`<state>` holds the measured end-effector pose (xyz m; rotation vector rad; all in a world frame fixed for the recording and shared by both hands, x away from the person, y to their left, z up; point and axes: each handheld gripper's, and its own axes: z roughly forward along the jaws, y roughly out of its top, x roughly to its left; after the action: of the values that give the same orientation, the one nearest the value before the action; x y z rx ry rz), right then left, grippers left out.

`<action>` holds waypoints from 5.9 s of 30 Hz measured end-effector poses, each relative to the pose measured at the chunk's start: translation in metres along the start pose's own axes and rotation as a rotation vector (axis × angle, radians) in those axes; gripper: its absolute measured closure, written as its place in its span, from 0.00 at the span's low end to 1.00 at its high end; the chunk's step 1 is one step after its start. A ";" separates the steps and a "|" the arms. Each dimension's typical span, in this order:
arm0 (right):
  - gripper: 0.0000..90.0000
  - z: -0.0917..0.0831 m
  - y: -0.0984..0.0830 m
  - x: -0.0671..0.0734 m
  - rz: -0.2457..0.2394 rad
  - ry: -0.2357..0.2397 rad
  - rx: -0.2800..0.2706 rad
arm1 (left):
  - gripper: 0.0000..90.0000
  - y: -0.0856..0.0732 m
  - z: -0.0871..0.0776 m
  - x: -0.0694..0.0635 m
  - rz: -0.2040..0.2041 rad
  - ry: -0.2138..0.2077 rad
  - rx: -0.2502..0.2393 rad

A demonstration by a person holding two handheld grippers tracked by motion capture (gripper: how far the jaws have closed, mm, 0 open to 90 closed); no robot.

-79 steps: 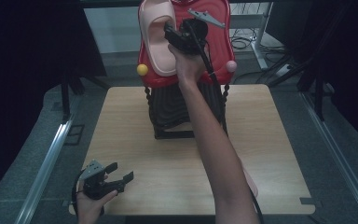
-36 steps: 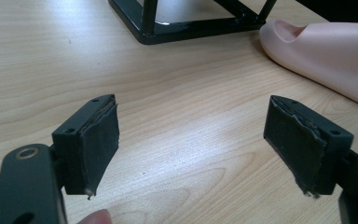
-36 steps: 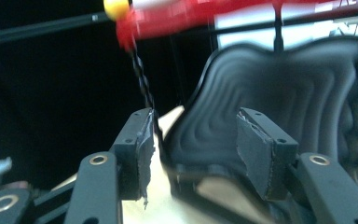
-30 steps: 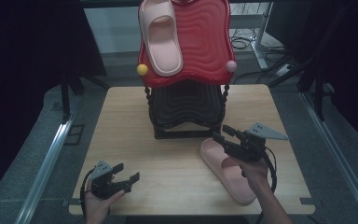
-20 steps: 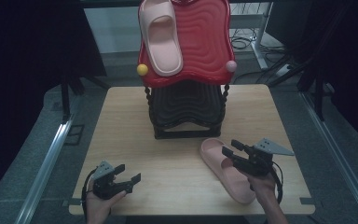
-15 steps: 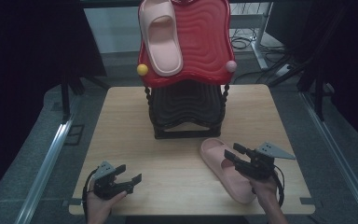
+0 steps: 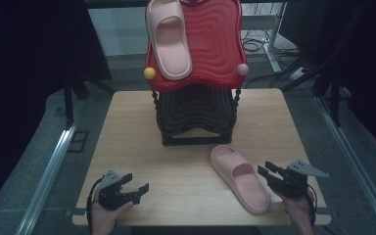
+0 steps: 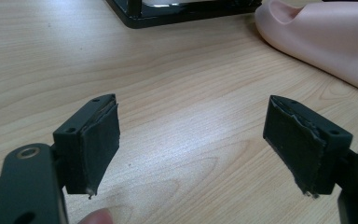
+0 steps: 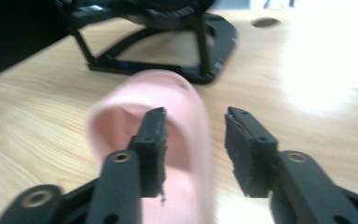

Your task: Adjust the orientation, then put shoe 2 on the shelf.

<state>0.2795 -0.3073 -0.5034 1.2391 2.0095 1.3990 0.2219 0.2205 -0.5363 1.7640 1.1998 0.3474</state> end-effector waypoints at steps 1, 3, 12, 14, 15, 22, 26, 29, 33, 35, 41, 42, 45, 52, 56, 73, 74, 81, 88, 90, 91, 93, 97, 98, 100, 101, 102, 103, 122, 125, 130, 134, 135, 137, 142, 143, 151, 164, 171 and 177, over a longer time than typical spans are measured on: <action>0.74 -0.001 -0.003 -0.004 0.006 -0.010 0.001 | 0.21 0.000 0.000 0.000 0.001 0.001 0.001; 0.80 -0.002 -0.007 -0.010 0.010 -0.028 0.020 | 0.21 0.000 0.000 -0.001 0.004 0.004 0.001; 0.97 -0.006 -0.028 -0.019 0.000 -0.068 0.134 | 0.24 0.001 -0.005 0.000 -0.027 -0.012 -0.008; 0.99 -0.007 -0.034 -0.020 0.003 -0.060 0.144 | 0.24 0.001 -0.006 0.000 -0.028 -0.012 -0.010; 0.99 -0.008 -0.036 -0.019 0.002 -0.055 0.152 | 0.25 0.001 -0.006 0.001 -0.026 -0.012 -0.009; 1.00 -0.008 -0.042 -0.010 -0.020 0.011 0.190 | 0.25 0.001 -0.006 0.001 -0.023 -0.013 -0.007; 1.00 -0.006 -0.043 -0.004 -0.036 0.042 0.203 | 0.25 0.001 -0.007 0.001 -0.019 -0.016 -0.007; 1.00 -0.004 -0.042 0.002 -0.056 0.076 0.217 | 0.24 0.001 -0.007 0.001 -0.026 -0.004 -0.014; 1.00 0.000 -0.041 0.013 -0.081 0.130 0.234 | 0.22 0.000 -0.007 0.002 -0.039 0.005 -0.019; 1.00 0.003 -0.041 0.018 -0.097 0.150 0.239 | 0.21 0.000 -0.007 0.003 -0.043 0.008 -0.022; 1.00 0.013 -0.039 0.037 -0.136 0.203 0.269 | 0.19 0.000 -0.006 0.002 -0.047 0.006 -0.025; 1.00 0.015 -0.039 0.041 -0.145 0.214 0.273 | 0.19 0.000 -0.005 0.001 -0.042 0.001 -0.023; 1.00 0.022 -0.038 0.053 -0.163 0.245 0.287 | 0.18 0.000 -0.003 -0.001 -0.030 -0.006 -0.023; 1.00 0.045 -0.033 0.080 -0.207 0.295 0.299 | 0.19 -0.001 -0.001 -0.002 -0.017 -0.009 -0.013; 1.00 0.051 -0.032 0.087 -0.232 0.303 0.305 | 0.19 -0.002 0.002 -0.003 -0.006 -0.018 -0.002; 0.85 0.020 -0.036 0.045 -0.139 0.189 0.201 | 0.24 -0.003 0.004 -0.007 0.015 -0.043 0.004; 0.78 0.017 -0.036 0.040 -0.129 0.175 0.186 | 0.24 -0.003 0.004 -0.008 0.016 -0.042 0.003; 0.47 0.011 -0.036 0.021 -0.029 0.128 0.127 | 0.27 -0.001 0.007 -0.015 0.018 -0.024 -0.022; 0.42 0.007 -0.033 0.005 -0.011 0.120 0.115 | 0.38 0.003 0.023 -0.040 0.046 -0.040 -0.018; 0.42 0.006 -0.034 -0.001 0.005 0.118 0.111 | 0.43 0.006 0.031 -0.048 0.064 -0.053 -0.010; 0.42 0.005 -0.034 -0.003 0.011 0.121 0.113 | 0.46 0.008 0.035 -0.053 0.067 -0.061 -0.009; 0.42 0.004 -0.033 -0.005 0.014 0.130 0.116 | 0.50 0.013 0.042 -0.062 0.068 -0.076 -0.015; 0.42 0.000 -0.031 -0.008 0.023 0.137 0.096 | 0.56 0.024 0.062 -0.083 0.090 -0.093 -0.020; 0.42 -0.002 -0.031 -0.010 0.026 0.138 0.099 | 0.57 0.027 0.068 -0.088 0.092 -0.093 -0.018; 0.42 -0.004 -0.031 -0.013 0.036 0.136 0.088 | 0.61 0.033 0.079 -0.097 0.083 -0.106 -0.020; 0.42 -0.005 -0.031 -0.014 0.039 0.138 0.085 | 0.62 0.036 0.084 -0.101 0.084 -0.107 -0.023; 0.42 -0.006 -0.030 -0.015 0.041 0.137 0.082 | 0.64 0.038 0.088 -0.105 0.083 -0.111 -0.024; 0.42 -0.007 -0.030 -0.017 0.046 0.135 0.078 | 0.65 0.040 0.093 -0.108 0.083 -0.115 -0.025; 0.42 -0.010 -0.029 -0.027 0.077 0.108 0.062 | 0.71 0.063 0.152 -0.132 0.091 -0.116 0.035; 0.42 -0.008 -0.030 -0.027 0.075 0.114 0.063 | 0.72 0.066 0.160 -0.133 0.099 -0.113 0.050; 0.42 -0.011 -0.029 -0.027 0.072 0.112 0.052 | 0.77 0.070 0.172 -0.134 0.093 -0.098 0.072; 0.42 -0.011 -0.029 -0.028 0.077 0.106 0.054 | 0.84 0.071 0.176 -0.136 0.091 -0.102 0.084; 0.42 -0.011 -0.029 -0.028 0.079 0.106 0.056 | 0.85 0.071 0.178 -0.137 0.092 -0.103 0.087; 0.42 -0.011 -0.029 -0.028 0.074 0.108 0.054 | 0.87 0.071 0.179 -0.138 0.086 -0.094 0.090; 0.42 -0.012 -0.028 -0.027 0.073 0.108 0.050 | 0.92 0.072 0.180 -0.137 0.072 -0.086 0.100; 0.42 -0.012 -0.028 -0.027 0.074 0.107 0.051 | 0.93 0.073 0.180 -0.137 0.069 -0.086 0.101; 0.42 -0.012 -0.029 -0.028 0.085 0.088 0.060 | 0.94 0.073 0.179 -0.136 0.056 -0.090 0.105; 0.42 -0.015 -0.030 -0.027 0.092 0.062 0.055 | 0.95 0.066 0.167 -0.125 0.014 -0.127 0.059; 0.42 -0.017 -0.030 -0.027 0.097 0.056 0.054 | 0.95 0.065 0.149 -0.117 -0.008 -0.136 0.015; 0.42 -0.016 -0.031 -0.024 0.088 0.053 0.058 | 0.95 0.061 0.134 -0.105 -0.047 -0.153 -0.024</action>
<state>0.2674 -0.3391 -0.5284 1.3440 2.0670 1.4381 0.2956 0.0556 -0.5288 1.7071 1.1212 0.1946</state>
